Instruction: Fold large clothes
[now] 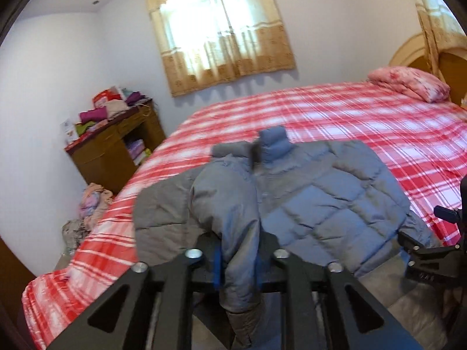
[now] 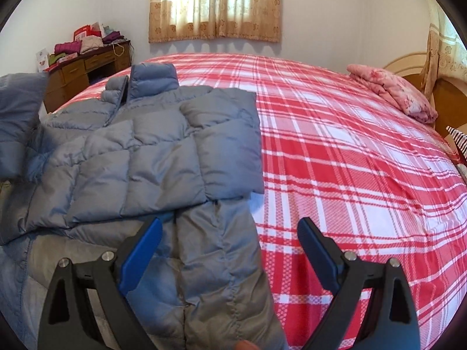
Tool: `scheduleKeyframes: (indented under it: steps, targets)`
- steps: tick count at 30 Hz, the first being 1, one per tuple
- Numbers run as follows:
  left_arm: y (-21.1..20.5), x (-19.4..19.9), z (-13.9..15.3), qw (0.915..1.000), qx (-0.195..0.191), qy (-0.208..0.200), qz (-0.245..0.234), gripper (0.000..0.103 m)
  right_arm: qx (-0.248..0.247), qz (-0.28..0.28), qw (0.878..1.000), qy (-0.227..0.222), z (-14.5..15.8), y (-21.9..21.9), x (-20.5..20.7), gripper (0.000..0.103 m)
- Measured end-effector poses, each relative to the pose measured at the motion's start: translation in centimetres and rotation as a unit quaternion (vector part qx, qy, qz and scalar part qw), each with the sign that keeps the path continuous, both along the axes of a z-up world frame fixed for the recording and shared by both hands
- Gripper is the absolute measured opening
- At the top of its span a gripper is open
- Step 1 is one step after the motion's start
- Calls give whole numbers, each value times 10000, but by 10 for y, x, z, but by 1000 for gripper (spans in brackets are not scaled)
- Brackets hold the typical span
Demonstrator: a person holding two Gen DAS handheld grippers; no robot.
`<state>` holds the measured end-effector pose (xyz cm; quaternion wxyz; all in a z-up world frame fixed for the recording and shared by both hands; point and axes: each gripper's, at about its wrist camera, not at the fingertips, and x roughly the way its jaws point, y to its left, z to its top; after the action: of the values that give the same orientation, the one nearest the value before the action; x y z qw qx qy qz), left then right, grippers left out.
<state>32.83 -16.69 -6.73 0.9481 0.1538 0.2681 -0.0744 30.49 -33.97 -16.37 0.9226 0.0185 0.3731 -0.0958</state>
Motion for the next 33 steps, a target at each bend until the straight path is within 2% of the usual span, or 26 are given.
scheduleKeyframes:
  steps: [2,4,7,10,13,19,21,23,26,28,31,33]
  targets:
    - [-14,2,-7,9999,-7,-26,-98,67,-4,-68,10000,48,-3,-1,1,95]
    - [-26,-3,-7,9995,34,-290,-137,80,-13,-88,9999,123,-5,-2,2,95]
    - [-41,-14,1,9978,11,-561,-359,90,-22,-129,9996,266,-9,-3,6,95]
    - [-37,-25,11,9956,71,-823,-436,92,45,-148,9995,258,-9,-7,5,95]
    - [-14,-28,19,9946,24,-1002,-269,94,185,-152,9994,257,-10,-11,4,96]
    - [68,-16,19,9953,-417,-771,422,95,329,-164,9986,389,-12,-15,7,100]
    - [87,-17,17,9946,-406,-793,529,95,297,-117,9988,382,-9,-13,6,100]
    - [101,-15,9,9945,-225,-787,661,95,310,-109,9993,192,5,-10,1,99]
    - [128,4,-20,9906,187,-516,1251,95,553,3,9985,-48,33,-1,-3,99]
    - [148,22,-45,9825,394,-185,1811,95,632,182,9978,-92,51,12,4,99]
    - [176,43,-76,9686,365,410,2425,95,798,517,9955,3,62,31,20,99]
    - [189,49,-90,9634,226,635,2595,95,1053,762,9913,191,60,44,38,99]
